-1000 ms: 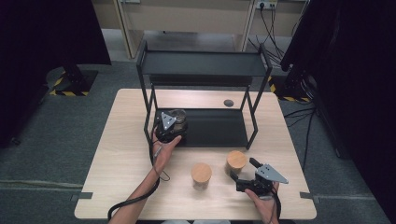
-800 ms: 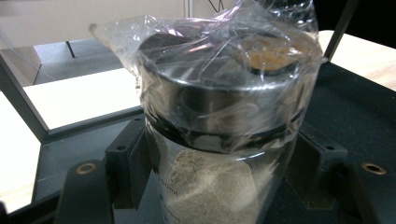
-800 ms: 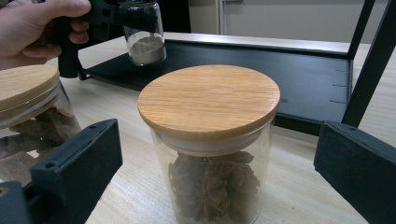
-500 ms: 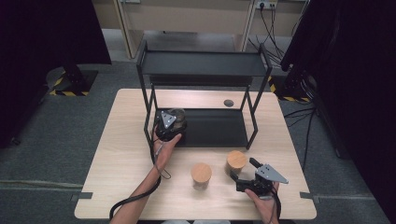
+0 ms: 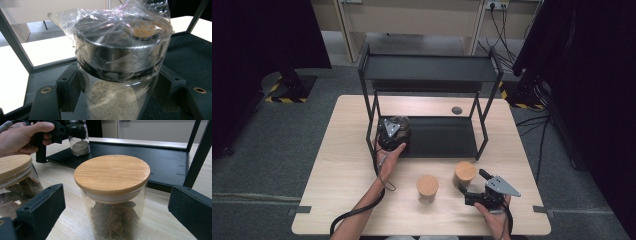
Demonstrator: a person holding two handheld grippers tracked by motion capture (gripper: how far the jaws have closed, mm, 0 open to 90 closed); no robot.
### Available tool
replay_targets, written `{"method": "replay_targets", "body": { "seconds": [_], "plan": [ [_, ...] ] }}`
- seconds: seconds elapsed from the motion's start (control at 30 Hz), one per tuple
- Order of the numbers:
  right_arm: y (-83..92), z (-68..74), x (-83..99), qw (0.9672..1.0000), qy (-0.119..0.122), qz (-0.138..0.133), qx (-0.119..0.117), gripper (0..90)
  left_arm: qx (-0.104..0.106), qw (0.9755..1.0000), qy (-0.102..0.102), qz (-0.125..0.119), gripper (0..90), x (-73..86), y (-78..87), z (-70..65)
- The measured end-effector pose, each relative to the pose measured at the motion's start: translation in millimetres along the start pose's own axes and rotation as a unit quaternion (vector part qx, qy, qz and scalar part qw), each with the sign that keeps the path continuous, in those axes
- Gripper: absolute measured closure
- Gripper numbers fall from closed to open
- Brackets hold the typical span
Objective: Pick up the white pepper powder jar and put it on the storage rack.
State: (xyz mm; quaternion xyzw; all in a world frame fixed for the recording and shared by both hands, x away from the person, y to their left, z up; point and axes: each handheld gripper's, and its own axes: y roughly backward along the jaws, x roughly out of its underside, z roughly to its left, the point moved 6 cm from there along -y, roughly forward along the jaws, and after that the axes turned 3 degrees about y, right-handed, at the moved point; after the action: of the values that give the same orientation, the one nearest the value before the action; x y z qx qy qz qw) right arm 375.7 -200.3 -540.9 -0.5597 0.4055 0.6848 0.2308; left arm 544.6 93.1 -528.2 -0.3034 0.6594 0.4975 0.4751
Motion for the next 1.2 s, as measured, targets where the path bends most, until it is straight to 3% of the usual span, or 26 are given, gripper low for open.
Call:
{"method": "replay_targets", "body": {
  "seconds": [0.53,0.73,1.0,1.2],
  "plan": [
    [0.0,0.2,0.0,1.0,0.002,0.0,0.0,1.4,-0.004,1.0,-0.001,-0.003,30.4,3.0,0.7,0.3],
    [0.0,0.1,0.0,1.0,0.001,0.0,0.0,1.4,-0.004,0.9999,0.012,0.001,19.3,-1.2,3.7,1.1],
    [0.0,0.1,0.0,1.0,0.001,0.0,0.001,1.4,0.002,0.9998,0.019,0.006,12.5,-0.5,3.8,-1.8],
    [-0.1,0.2,0.0,1.0,0.001,0.0,0.001,1.4,-0.007,0.9997,0.023,0.01,5.6,-0.4,4.9,-0.1]
  ]
}}
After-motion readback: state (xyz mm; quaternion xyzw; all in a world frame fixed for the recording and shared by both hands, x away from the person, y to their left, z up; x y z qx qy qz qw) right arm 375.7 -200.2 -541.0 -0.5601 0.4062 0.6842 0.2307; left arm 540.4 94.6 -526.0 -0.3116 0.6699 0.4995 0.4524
